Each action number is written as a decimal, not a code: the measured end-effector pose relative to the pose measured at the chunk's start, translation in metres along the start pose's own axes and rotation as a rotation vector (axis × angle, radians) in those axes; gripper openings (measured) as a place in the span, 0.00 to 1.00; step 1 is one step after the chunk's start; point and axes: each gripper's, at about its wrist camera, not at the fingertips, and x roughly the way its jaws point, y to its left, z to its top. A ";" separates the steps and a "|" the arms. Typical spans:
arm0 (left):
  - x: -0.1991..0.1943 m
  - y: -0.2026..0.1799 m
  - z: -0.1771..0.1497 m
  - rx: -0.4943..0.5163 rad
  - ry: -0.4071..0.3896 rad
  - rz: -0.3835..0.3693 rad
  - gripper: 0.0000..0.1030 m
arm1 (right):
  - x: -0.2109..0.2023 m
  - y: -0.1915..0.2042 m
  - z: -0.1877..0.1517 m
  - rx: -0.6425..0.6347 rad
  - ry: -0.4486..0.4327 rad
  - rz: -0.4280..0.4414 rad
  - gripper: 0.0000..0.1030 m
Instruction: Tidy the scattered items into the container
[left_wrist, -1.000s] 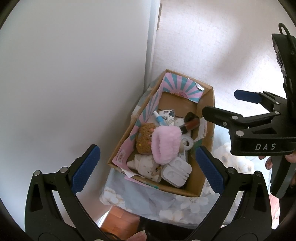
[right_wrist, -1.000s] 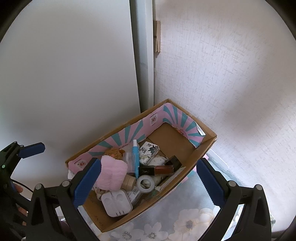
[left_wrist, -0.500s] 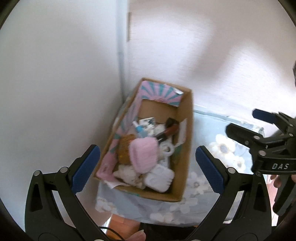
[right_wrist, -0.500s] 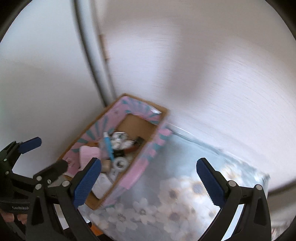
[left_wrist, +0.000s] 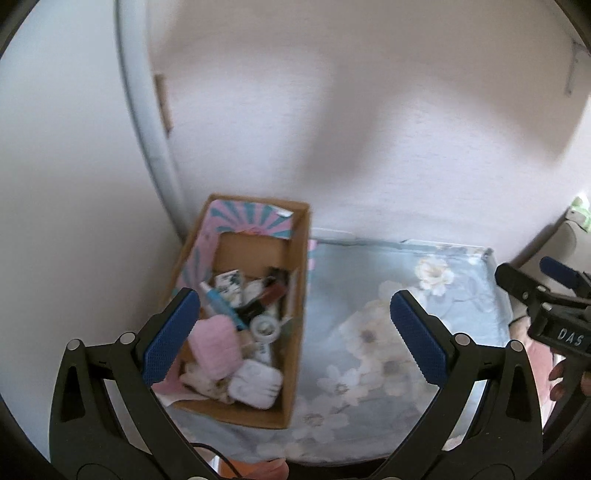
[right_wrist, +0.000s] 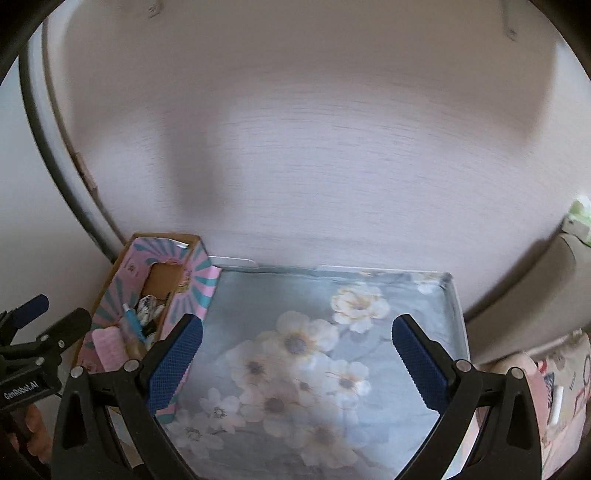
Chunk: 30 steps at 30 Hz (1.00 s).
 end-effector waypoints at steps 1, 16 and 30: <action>-0.001 -0.003 0.001 0.004 0.001 -0.008 1.00 | -0.001 -0.003 -0.001 0.007 0.000 -0.005 0.99; -0.015 -0.029 -0.001 0.049 -0.012 -0.054 1.00 | -0.017 -0.011 -0.014 0.039 -0.026 -0.045 0.99; -0.017 -0.041 -0.006 0.104 -0.026 -0.066 1.00 | -0.019 -0.020 -0.019 0.072 -0.019 -0.069 0.99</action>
